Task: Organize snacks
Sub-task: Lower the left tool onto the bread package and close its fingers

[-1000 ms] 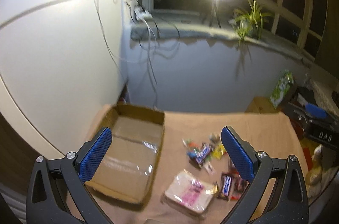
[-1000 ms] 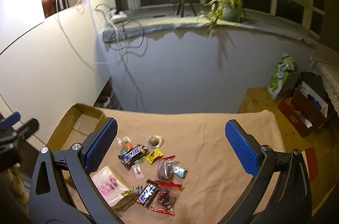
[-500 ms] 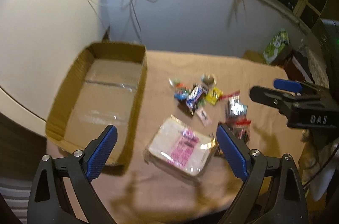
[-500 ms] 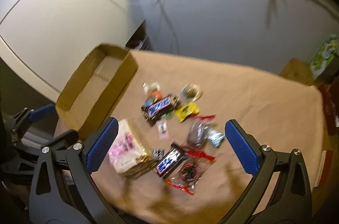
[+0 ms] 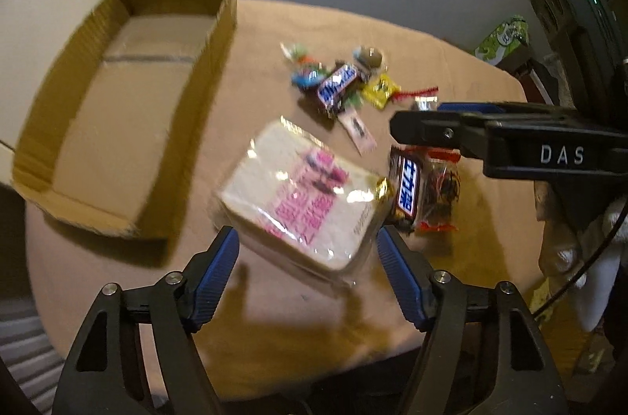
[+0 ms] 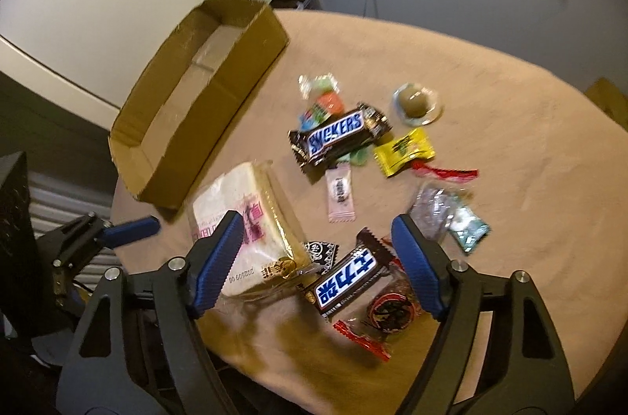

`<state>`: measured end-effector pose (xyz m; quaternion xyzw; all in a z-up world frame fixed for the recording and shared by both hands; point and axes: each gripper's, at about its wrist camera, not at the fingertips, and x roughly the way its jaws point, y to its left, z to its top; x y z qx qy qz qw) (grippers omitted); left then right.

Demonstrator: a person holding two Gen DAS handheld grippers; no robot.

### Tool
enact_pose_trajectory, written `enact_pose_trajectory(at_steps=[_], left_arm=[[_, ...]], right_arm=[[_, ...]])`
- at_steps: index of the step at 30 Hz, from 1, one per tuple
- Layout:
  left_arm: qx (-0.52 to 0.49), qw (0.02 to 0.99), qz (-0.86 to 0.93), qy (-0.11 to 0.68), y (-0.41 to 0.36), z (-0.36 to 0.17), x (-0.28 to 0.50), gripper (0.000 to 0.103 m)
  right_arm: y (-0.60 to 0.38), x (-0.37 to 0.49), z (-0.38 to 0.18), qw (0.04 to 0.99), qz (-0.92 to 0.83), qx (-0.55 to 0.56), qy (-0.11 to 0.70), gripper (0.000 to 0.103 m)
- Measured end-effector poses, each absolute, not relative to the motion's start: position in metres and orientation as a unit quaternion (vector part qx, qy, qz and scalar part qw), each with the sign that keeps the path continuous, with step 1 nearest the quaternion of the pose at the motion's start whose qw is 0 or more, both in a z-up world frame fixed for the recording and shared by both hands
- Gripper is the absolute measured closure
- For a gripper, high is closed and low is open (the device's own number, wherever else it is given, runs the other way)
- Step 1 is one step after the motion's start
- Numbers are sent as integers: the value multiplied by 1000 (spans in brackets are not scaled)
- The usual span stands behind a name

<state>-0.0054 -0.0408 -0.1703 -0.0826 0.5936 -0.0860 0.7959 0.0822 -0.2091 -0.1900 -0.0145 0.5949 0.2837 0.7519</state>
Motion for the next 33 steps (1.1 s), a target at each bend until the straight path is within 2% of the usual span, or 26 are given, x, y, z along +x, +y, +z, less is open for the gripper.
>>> enact_pose_trajectory(at_steps=[12, 21, 33], left_arm=[[-105, 778, -88, 613, -33, -190, -7, 34], [-125, 764, -103, 625, -33, -201, -4, 34], [-206, 739, -118, 631, -26, -214, -1, 36]], right_arm=[[-178, 89, -223, 701, 329, -29, 632, 36], [-168, 91, -238, 681, 343, -26, 646, 38], [-153, 85, -249, 663, 359, -21, 656, 42]])
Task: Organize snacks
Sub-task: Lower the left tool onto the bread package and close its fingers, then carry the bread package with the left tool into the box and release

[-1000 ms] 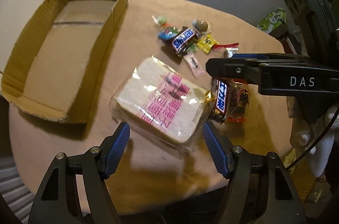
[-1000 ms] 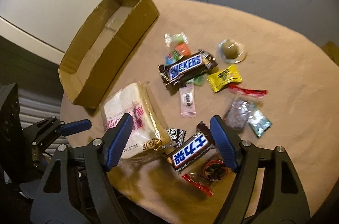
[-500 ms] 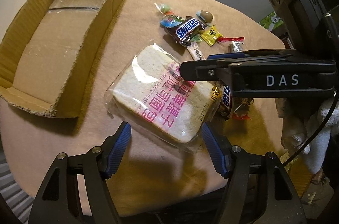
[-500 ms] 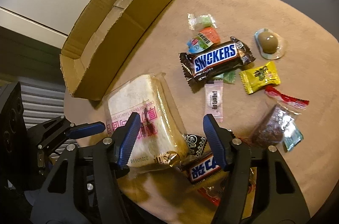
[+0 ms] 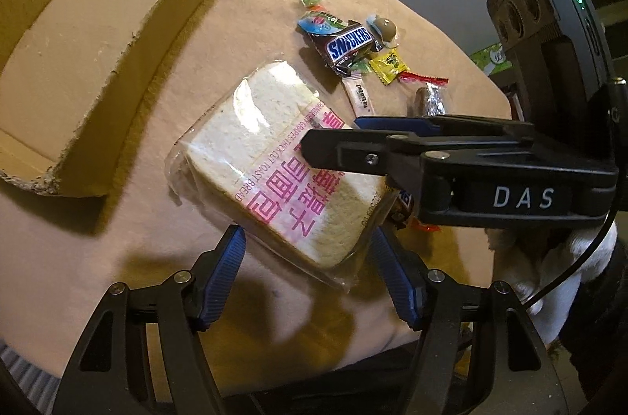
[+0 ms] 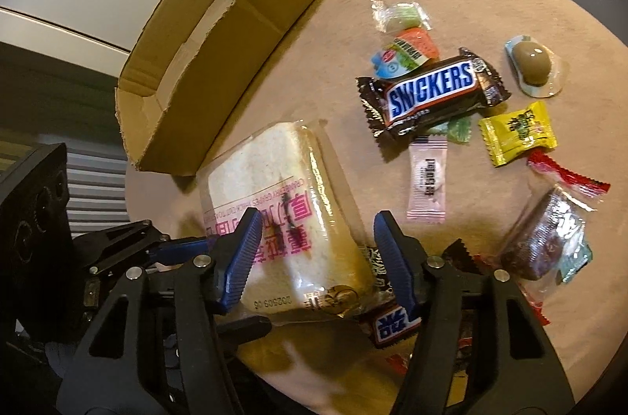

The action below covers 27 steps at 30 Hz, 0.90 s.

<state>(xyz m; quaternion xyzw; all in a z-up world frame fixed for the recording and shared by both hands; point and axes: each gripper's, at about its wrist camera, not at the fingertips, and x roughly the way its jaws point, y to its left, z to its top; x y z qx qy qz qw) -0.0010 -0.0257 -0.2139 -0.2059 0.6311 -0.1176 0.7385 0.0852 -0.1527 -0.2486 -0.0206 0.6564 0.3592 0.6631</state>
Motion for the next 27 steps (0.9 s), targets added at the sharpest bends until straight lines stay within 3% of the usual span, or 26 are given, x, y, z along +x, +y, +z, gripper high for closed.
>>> enact_pose_trajectory(at_steps=[15, 27], left_arm=[[-231, 734, -120, 627, -22, -218, 6, 37], [-196, 776, -129, 585, -23, -178, 7, 37]], right_arm=[[-132, 80, -249, 663, 366, -23, 652, 48], [-143, 78, -213, 687, 365, -15, 629, 50]])
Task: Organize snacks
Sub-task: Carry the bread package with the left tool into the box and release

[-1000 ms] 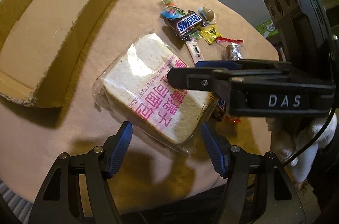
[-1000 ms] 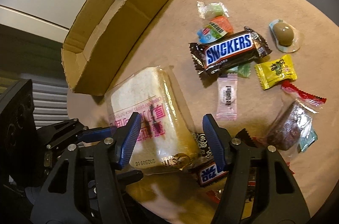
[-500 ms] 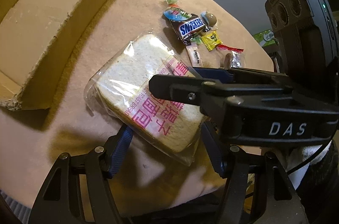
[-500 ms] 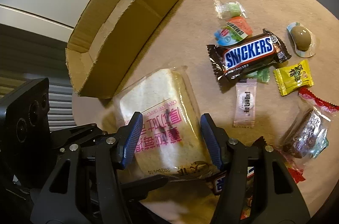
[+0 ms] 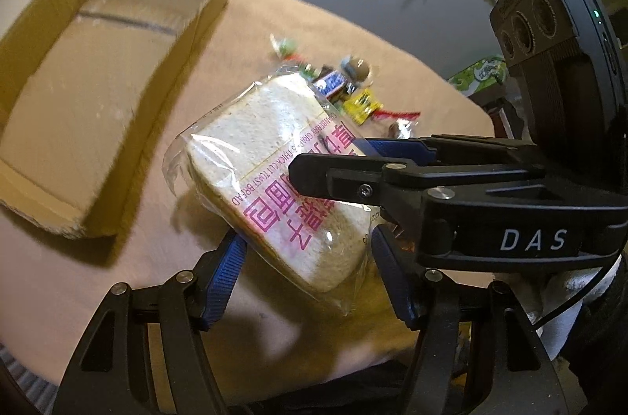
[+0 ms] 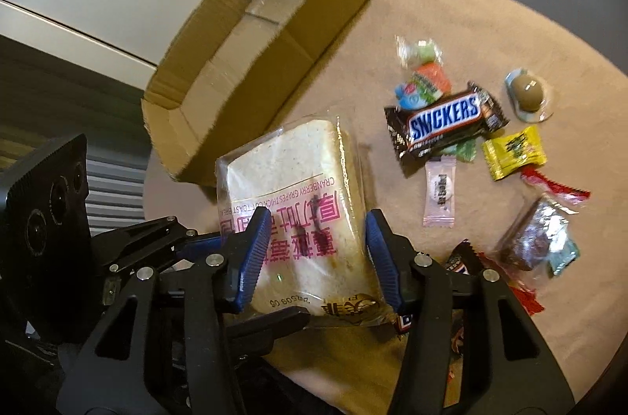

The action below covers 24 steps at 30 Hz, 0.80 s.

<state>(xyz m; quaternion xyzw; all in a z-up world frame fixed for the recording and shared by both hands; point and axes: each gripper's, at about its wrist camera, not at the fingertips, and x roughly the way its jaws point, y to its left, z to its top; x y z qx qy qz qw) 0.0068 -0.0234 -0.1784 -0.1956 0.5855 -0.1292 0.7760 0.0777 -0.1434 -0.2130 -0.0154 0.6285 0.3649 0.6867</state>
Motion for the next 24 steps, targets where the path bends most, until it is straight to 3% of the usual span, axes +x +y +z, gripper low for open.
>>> enact_pose_trajectory(at_steps=[11, 24], left_arm=[[-198, 806, -102, 549, 21, -148, 8, 37], [-211, 821, -45, 529, 73, -140, 9, 37]], right_arm=[[-119, 85, -168, 710, 389, -19, 586, 50], [-55, 87, -161, 700, 429, -32, 571, 50]])
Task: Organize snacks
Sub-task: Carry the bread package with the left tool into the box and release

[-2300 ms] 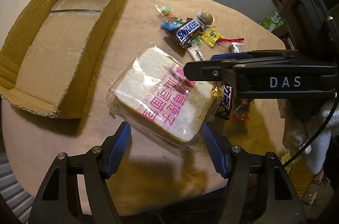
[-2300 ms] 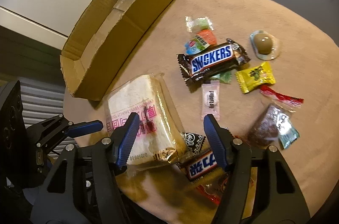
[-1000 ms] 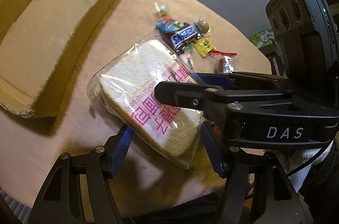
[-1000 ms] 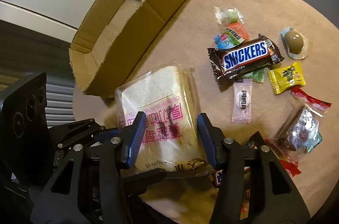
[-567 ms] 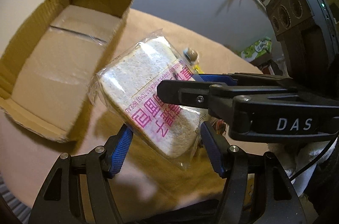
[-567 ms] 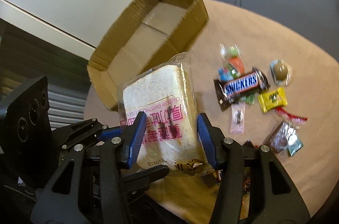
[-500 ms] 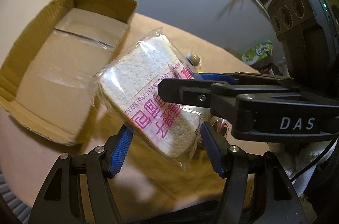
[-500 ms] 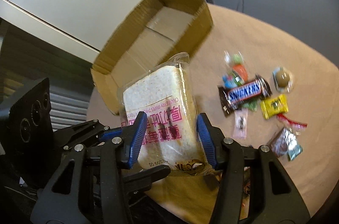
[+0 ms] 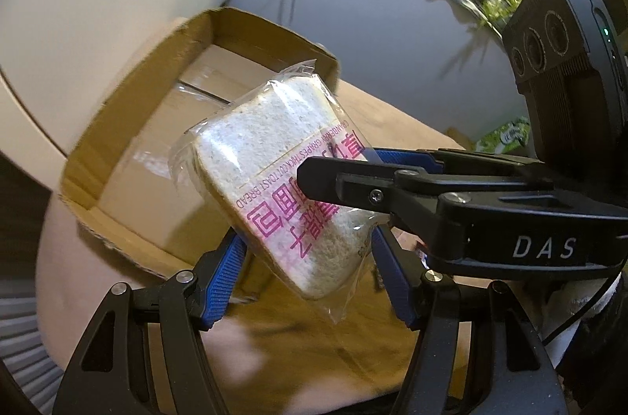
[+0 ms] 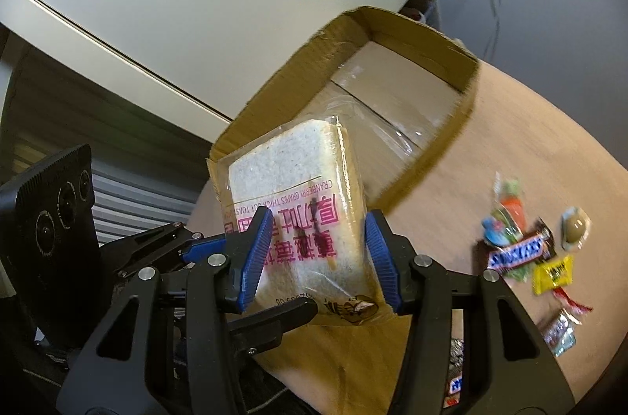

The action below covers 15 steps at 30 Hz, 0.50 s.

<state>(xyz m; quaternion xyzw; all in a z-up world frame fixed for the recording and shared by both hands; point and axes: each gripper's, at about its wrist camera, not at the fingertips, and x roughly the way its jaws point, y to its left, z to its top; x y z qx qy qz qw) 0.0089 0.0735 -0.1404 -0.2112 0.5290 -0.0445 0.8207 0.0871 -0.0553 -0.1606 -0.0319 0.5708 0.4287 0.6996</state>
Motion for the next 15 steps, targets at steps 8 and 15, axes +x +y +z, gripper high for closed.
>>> enact_pose_trajectory(at_steps=[8, 15], left_arm=[[-213, 821, -19, 529, 103, -145, 10, 37], [-213, 818, 3, 535, 123, -157, 16, 37]], right_arm=[[-19, 94, -167, 692, 439, -34, 572, 50], [11, 100, -180, 688, 439, -31, 578, 51]])
